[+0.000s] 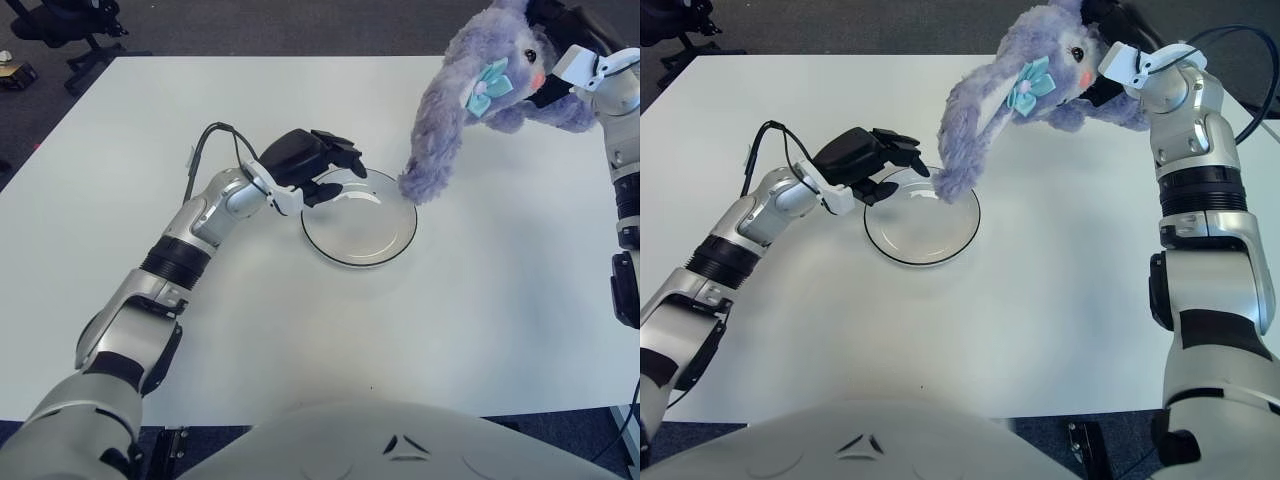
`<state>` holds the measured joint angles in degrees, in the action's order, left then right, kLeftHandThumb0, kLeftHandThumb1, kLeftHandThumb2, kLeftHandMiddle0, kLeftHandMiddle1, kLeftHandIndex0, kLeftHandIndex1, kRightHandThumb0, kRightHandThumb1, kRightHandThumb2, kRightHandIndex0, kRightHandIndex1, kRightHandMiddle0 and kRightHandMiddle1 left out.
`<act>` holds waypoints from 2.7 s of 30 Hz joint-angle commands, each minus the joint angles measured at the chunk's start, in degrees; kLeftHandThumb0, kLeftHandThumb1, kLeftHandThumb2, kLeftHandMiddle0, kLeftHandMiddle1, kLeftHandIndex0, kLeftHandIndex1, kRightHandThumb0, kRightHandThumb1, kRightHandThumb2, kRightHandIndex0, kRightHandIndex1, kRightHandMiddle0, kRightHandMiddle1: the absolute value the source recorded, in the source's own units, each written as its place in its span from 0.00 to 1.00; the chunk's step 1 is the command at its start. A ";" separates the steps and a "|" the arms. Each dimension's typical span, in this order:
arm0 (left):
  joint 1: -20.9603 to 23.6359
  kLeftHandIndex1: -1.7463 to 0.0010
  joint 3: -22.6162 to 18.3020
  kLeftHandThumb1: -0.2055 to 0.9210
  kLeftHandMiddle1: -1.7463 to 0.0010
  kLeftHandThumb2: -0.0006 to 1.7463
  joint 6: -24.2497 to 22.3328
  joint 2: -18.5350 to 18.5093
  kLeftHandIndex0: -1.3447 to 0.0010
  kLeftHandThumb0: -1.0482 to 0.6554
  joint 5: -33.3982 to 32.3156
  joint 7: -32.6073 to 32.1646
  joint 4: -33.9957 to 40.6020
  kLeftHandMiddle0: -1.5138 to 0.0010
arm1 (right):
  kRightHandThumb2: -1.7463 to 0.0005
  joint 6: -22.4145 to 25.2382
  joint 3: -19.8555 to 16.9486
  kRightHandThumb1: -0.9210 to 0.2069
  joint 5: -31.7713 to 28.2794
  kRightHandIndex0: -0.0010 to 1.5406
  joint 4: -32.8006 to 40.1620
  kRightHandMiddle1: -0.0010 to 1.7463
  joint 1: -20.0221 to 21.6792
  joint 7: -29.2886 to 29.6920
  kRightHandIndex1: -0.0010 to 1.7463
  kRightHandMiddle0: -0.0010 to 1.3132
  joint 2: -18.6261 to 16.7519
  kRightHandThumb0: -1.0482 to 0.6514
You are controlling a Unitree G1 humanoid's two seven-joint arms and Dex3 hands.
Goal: Put the doll into the plate.
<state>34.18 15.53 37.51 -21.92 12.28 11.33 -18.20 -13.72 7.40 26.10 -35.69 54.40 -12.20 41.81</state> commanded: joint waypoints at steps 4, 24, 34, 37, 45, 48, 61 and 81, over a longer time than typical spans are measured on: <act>0.39 0.52 -6.02 1.00 0.99 0.56 2.33 2.12 0.70 0.26 -5.35 -1.55 -1.49 0.53 | 0.37 -0.50 -0.70 0.39 -1.36 0.31 0.07 1.00 -0.45 -0.87 1.00 0.40 0.18 0.86; 1.65 0.65 -18.25 1.00 0.99 0.52 -7.30 3.61 0.80 0.28 1.12 -17.74 -6.44 0.57 | 0.37 -2.62 0.73 0.39 -1.72 0.31 1.73 1.00 0.79 -3.62 1.00 0.41 -1.47 0.86; 2.43 0.65 -19.38 1.00 0.97 0.51 -10.62 4.19 0.80 0.27 2.67 -23.78 -12.37 0.54 | 0.37 -7.64 1.50 0.40 -1.63 0.31 2.55 1.00 0.61 -5.17 1.00 0.41 -1.95 0.86; 2.81 0.65 -19.83 1.00 0.97 0.50 -9.32 4.07 0.80 0.27 1.38 -23.93 -15.62 0.54 | 0.37 -10.74 2.88 0.40 -0.70 0.31 1.89 1.00 1.41 -5.81 1.00 0.41 -2.38 0.86; 2.62 0.61 -19.91 1.00 0.95 0.47 -6.16 4.50 0.81 0.25 0.99 -25.69 -20.34 0.53 | 0.37 -13.18 5.44 0.39 0.75 0.31 0.70 1.00 3.03 -6.84 1.00 0.41 -3.86 0.86; 1.79 0.59 -19.66 1.00 0.93 0.47 -4.96 4.83 0.82 0.25 1.93 -27.55 -22.19 0.53 | 0.37 -13.97 6.17 0.39 0.72 0.31 0.42 1.00 3.23 -7.01 1.00 0.42 -4.80 0.86; 1.85 0.54 -18.63 1.00 0.62 0.48 -2.83 5.57 0.85 0.24 2.79 -30.84 -26.95 0.72 | 0.36 -22.80 8.47 0.40 0.79 0.31 -5.60 1.00 5.50 -6.12 1.00 0.44 -7.90 0.86; 0.71 0.53 -17.42 1.00 0.59 0.48 -4.48 7.04 0.86 0.24 3.08 -32.09 -25.38 0.72 | 0.33 -25.62 10.25 0.44 0.71 0.34 -5.96 1.00 4.42 -8.32 1.00 0.44 -13.44 0.87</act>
<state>35.45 -2.20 33.76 -15.33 14.79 -20.17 -44.57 -40.02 17.12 26.33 -43.74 58.08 -20.21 29.12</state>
